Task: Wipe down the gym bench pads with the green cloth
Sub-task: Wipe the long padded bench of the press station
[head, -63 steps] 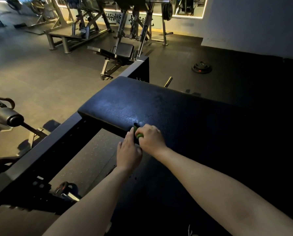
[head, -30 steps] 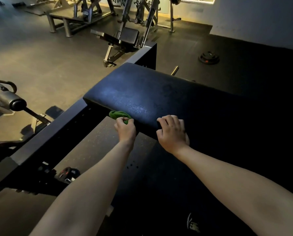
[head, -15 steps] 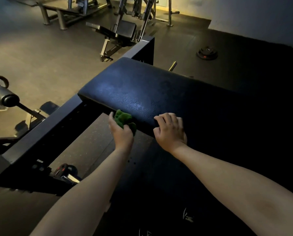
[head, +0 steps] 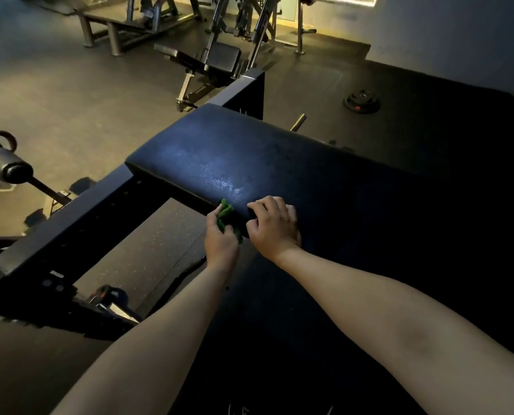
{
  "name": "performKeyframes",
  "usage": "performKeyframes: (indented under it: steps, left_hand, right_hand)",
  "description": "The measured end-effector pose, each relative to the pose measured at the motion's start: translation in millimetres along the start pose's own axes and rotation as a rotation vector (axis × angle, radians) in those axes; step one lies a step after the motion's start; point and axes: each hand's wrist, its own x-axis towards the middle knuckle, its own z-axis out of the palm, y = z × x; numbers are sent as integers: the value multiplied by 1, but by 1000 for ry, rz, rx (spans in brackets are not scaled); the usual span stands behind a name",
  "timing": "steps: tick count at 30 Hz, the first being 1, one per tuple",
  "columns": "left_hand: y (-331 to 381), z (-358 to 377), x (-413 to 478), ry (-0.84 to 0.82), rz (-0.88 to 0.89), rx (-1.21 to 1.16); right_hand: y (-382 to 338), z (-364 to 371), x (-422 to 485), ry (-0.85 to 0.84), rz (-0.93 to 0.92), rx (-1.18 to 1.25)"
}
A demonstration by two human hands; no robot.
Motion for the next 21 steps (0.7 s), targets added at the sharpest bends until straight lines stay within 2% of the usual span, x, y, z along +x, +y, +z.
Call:
performKeyframes:
  steps: [5,10,13,15,19,21]
  left_hand:
    - [5,15,-28,32,18,86]
    - [-6,34,-76,-45,45,178]
    - [-11,38,-85,-76,68,164]
    - [-12,33,-74,-24,86,128]
    - [-28,4,-1,230,8,17]
    - [-33,2,33,208,-50,-35]
  right_hand:
    - [18,-23,-9,-147,-130,72]
    - [57,-40,-36,9,-217,-72]
    - [58,-40,-37,-30,-175,-93]
    - [54,-37,-34,-63,-135,-98]
    - [55,-31,-34,-56,-127,-94]
    - [56,-29,-34,-43,-132,-104]
